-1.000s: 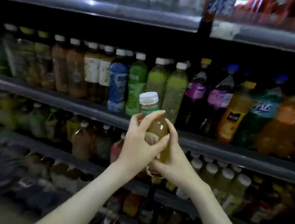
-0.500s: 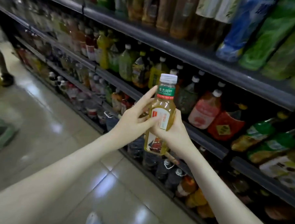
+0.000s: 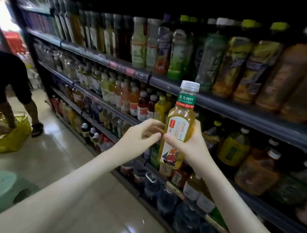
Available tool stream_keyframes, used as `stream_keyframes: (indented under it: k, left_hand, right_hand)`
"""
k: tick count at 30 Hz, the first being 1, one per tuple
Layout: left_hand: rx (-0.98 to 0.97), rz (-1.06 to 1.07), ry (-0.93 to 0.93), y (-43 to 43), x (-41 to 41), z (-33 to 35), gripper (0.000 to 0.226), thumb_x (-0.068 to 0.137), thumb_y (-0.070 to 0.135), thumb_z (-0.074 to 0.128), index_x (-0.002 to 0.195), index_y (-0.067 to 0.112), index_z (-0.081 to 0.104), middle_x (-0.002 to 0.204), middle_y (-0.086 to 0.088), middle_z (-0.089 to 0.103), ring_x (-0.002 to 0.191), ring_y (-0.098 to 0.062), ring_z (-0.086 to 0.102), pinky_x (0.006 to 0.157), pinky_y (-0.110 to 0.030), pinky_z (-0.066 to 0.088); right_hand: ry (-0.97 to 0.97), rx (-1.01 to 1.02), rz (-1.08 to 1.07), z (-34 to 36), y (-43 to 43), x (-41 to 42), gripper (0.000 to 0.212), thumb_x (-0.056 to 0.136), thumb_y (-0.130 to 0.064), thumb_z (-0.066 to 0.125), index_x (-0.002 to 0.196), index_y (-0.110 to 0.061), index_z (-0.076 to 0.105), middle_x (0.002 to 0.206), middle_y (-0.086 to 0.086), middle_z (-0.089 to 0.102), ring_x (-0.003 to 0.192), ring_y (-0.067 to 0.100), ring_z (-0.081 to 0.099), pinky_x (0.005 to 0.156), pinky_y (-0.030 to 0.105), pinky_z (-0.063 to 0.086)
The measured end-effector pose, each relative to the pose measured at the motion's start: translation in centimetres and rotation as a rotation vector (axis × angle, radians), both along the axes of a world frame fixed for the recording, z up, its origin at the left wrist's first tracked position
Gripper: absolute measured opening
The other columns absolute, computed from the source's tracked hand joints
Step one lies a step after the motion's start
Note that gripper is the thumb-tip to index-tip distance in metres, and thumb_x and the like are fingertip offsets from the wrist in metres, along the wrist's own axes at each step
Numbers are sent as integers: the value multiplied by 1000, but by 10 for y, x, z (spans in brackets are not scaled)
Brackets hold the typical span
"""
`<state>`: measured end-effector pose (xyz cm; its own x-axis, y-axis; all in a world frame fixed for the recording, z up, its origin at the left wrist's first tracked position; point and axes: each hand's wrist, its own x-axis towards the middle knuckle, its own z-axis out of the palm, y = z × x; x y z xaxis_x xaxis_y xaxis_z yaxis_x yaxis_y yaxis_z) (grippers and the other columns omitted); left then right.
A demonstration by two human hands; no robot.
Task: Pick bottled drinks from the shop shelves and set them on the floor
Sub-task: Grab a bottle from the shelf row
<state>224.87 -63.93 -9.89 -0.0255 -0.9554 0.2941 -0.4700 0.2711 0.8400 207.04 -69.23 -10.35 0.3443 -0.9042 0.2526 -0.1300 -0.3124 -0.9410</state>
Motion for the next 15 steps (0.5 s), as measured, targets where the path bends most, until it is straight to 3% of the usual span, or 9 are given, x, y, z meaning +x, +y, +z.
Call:
stream_keyframes:
  k: [4,9,11,15]
  left_hand:
    - [-84,3,-11,-53,60,11,34,97,18,53,112,49,51,104,15,67,99,1,63,84,-16,50]
    - [-160,-66,28,-124,143,26,31,98,12,50,120,33,51,111,4,66,102,-6,64,87,-25,53]
    - [-155,-118,62,-149,180,34,35,96,13,53,122,38,49,115,4,64,106,-4,61,85,-20,51]
    - [5,-297,164,-186,252,42,60,80,41,69,127,60,37,125,14,60,116,2,56,87,-15,48]
  right_hand:
    - [-13,-83,-41,25,-49,67,81,69,-40,81,132,-29,31,113,-18,58,100,-7,61,83,23,55]
    - [-60,-168,-62,44,-114,151,75,73,-37,80,130,-34,32,110,-19,60,98,-12,60,72,12,54]
    - [-87,-181,-75,50,-137,188,72,75,-35,79,129,-35,33,110,-20,60,97,-13,60,70,11,53]
    - [-140,-155,-74,58,-171,264,74,79,-32,78,137,-28,32,115,-16,61,99,-8,62,74,13,54]
